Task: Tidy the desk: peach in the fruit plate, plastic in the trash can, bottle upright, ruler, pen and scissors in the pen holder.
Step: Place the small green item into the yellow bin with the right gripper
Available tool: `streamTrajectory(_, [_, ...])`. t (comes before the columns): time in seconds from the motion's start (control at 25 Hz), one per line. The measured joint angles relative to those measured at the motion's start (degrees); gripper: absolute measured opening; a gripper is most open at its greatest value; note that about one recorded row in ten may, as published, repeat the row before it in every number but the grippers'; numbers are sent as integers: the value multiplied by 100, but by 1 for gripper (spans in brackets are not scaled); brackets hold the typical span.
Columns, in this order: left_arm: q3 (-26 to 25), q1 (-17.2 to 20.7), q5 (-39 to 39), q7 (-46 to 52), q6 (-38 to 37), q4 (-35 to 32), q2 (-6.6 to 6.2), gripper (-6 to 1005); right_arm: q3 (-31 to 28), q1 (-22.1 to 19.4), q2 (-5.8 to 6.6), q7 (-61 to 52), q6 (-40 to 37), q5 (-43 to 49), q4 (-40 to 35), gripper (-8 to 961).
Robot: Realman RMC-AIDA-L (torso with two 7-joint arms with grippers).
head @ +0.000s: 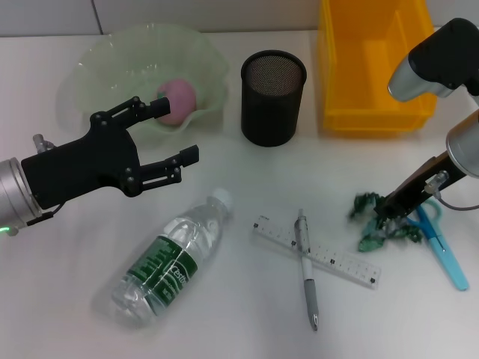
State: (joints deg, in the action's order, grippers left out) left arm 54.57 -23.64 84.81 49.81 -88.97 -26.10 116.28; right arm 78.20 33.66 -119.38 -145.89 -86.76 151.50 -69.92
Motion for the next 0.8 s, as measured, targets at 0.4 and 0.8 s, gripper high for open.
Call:
streamTrajectory(0.4, [-8,9,0,-6,30,0,0,848,-85,-204,21,129,-44,-379,-419,54])
streamTrajectory(0.8, [-11,16,-2,-7,29,-16,-1,848,-906,-400,27,94,-434,-404,-1923,7])
